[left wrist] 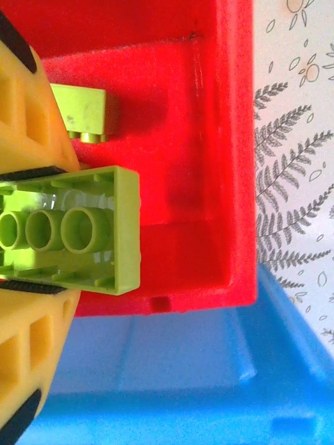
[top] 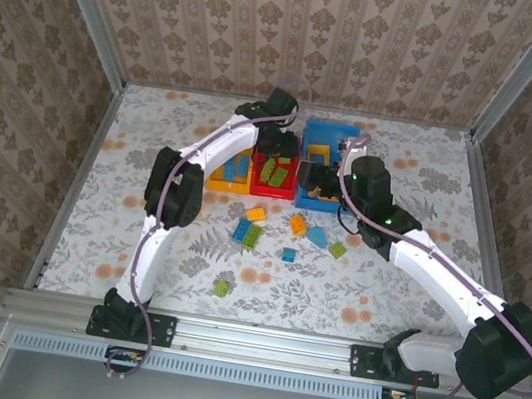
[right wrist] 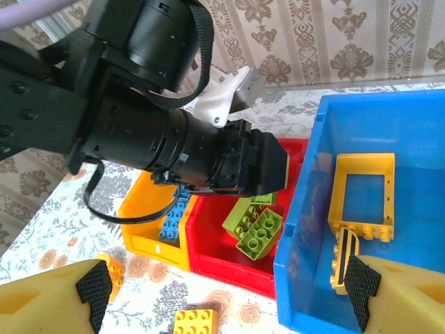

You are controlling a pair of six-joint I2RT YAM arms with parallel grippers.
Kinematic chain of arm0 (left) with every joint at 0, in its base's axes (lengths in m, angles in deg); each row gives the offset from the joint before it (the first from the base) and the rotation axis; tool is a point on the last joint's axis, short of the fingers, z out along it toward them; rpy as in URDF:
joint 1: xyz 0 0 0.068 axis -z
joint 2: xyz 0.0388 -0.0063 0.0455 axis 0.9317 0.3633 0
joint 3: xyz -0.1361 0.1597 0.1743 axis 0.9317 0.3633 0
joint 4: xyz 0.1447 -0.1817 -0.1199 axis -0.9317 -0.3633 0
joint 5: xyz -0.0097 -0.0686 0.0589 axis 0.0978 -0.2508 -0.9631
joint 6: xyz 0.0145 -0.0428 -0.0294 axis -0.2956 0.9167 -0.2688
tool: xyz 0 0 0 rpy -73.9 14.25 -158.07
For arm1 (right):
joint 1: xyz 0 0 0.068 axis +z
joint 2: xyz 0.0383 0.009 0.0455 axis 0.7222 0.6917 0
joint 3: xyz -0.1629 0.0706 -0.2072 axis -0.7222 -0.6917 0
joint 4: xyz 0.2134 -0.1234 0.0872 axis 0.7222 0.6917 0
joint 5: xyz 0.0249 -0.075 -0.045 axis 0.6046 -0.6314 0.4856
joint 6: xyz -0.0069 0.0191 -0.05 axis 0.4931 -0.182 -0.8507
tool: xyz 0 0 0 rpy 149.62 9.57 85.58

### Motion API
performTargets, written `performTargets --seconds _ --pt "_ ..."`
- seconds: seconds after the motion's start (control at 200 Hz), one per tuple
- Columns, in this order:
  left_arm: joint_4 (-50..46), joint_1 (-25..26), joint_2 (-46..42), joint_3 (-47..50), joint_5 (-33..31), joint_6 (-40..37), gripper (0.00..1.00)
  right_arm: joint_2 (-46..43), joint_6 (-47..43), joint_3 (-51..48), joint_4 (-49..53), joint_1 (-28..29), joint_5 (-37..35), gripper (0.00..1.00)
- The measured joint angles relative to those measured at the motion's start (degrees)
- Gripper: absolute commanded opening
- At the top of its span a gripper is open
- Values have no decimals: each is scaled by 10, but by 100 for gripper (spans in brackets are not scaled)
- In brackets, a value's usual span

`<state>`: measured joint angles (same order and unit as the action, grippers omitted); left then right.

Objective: Sort the legos into containers by color

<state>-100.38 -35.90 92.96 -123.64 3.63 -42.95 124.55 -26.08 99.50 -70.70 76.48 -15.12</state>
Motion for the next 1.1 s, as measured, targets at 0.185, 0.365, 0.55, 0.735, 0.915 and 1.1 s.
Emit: performTargets --seconds 0.185,0.365,0.55,0.735,0.915,1.1 --pt "-17 -5 3 -3 8 -2 50 -9 -2 0 9 0 0 90" --pt "-15 -1 -23 38 8 -2 50 -9 -15 0 25 2 0 87" --pt "-10 2 -156 161 -22 3 50 35 -74 28 58 59 -4 87" --pt "-2 -23 -408 353 -75 32 50 161 -113 108 71 166 -1 84" --pt "-37 -95 -629 547 -109 69 51 286 -101 201 87 219 16 84" --pt "-120 -123 -786 645 -117 80 56 388 -64 280 97 239 11 90"
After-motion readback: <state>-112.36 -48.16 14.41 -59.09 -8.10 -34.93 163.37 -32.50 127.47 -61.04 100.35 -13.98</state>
